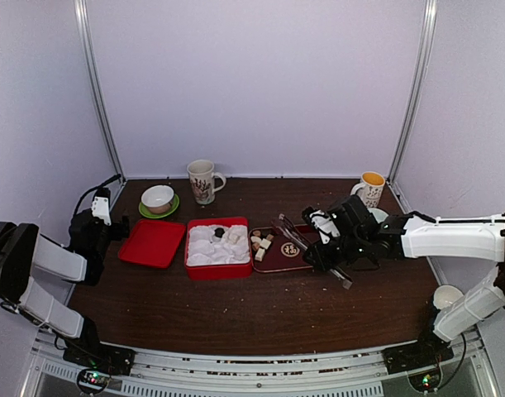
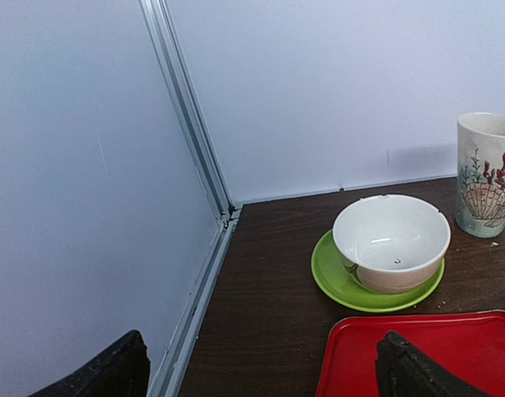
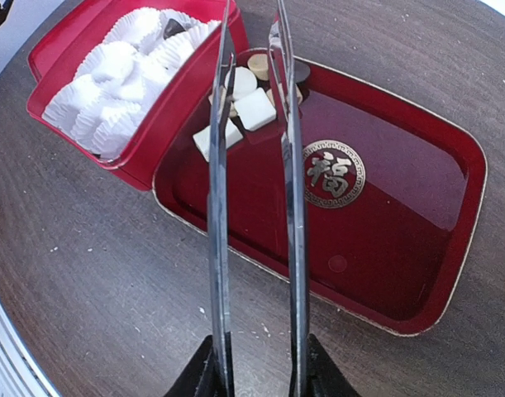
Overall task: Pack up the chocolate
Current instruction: Pick up the fake chocolate from the plate.
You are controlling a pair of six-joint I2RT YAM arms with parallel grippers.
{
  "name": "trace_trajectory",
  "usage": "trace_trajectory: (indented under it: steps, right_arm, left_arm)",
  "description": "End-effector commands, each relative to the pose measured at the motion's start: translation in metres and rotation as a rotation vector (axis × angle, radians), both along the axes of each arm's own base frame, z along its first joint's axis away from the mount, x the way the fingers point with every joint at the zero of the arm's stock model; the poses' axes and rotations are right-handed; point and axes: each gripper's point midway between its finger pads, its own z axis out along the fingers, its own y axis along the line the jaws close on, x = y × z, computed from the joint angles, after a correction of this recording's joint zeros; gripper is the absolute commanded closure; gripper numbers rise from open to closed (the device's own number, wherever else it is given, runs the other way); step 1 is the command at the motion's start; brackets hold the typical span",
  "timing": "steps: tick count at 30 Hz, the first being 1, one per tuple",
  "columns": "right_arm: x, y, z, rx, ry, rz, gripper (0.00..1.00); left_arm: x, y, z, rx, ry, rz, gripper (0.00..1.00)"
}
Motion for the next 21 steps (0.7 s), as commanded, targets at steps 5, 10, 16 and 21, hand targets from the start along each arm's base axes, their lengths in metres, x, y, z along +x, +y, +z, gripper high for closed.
trace_trajectory:
  steps: [5, 10, 16, 21]
  right_arm:
    - [0.002, -0.01, 0.007, -0.018, -0.004, -0.006, 0.69]
    - [0.002, -0.013, 0.0, -0.044, 0.016, -0.006, 0.69]
    - [-0.003, -0.016, -0.012, -0.073, 0.072, -0.009, 0.69]
    - [-0.002, -0.014, -0.011, -0.072, 0.083, -0.005, 0.69]
  left_arm:
    - [0.0, 0.001, 0.008, 0.005, -0.032, -0.005, 0.02]
    - [0.0, 0.0, 0.008, 0.004, -0.032, -0.005, 0.02]
    - [0.0, 0.001, 0.008, 0.005, -0.032, -0.004, 0.02]
    - [0.0, 0.001, 0.008, 0.005, -0.033, -0.004, 0.02]
